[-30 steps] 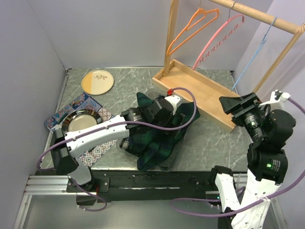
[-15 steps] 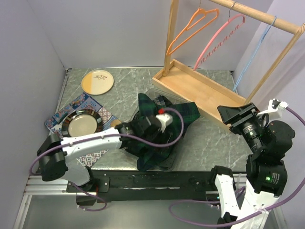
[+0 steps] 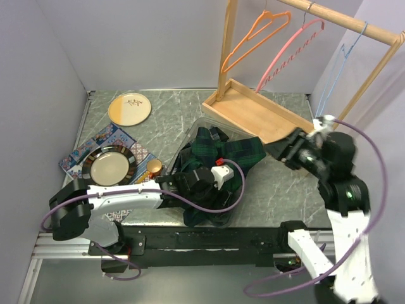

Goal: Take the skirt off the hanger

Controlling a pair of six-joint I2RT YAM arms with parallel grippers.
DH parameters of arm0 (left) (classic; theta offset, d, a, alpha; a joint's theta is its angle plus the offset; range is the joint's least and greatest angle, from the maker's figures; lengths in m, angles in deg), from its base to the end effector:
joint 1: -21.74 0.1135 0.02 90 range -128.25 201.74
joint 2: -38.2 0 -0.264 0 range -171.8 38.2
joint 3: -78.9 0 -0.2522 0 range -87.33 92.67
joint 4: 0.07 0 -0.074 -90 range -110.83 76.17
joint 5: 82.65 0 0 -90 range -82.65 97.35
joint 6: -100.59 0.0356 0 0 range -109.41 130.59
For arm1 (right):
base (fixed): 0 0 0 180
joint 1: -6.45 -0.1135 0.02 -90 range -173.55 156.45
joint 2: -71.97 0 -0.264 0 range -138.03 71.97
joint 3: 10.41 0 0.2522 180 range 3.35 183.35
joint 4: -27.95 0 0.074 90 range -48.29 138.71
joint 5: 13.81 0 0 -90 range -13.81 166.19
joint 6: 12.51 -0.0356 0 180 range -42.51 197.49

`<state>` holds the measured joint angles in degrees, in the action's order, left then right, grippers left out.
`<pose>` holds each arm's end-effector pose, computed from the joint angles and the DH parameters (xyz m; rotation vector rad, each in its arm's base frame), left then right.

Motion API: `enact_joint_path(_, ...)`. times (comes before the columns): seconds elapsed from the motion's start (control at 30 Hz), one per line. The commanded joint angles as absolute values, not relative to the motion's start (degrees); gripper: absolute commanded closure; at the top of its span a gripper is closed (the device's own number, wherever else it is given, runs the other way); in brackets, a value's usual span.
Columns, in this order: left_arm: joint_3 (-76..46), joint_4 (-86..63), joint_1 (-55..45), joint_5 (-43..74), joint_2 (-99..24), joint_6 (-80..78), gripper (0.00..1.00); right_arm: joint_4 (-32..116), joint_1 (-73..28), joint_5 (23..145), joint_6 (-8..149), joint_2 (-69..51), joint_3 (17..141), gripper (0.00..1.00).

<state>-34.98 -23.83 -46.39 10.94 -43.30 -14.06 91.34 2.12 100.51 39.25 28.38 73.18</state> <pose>0.1131 -0.2877 0.2386 0.9321 2.2398 -0.8875 0.1182 0.0237 0.4154 0.3175 2.0283 0.8929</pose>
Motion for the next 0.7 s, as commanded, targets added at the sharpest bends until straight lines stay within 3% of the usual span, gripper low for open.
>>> enact_joint_path(0.0,-36.7,-19.1,-47.7,15.9,-41.0,-12.0,0.11,80.2,-12.5,91.0,37.8,23.2,71.2,0.36)
enact_joint_path(0.17,-37.5,-18.6,-47.7,16.2,-40.6,-10.4,0.10,72.6,-20.8,86.1,41.4,11.3,74.5,0.26)
enact_joint_path(0.43,-36.1,-19.4,-48.0,17.2,-42.4,-9.5,0.09,65.1,-22.8,83.6,45.3,-1.6,77.6,0.19)
enact_joint_path(0.67,-35.0,-20.4,-48.2,16.5,-43.6,-9.5,0.09,61.0,-23.9,88.3,47.5,-9.2,77.1,0.16)
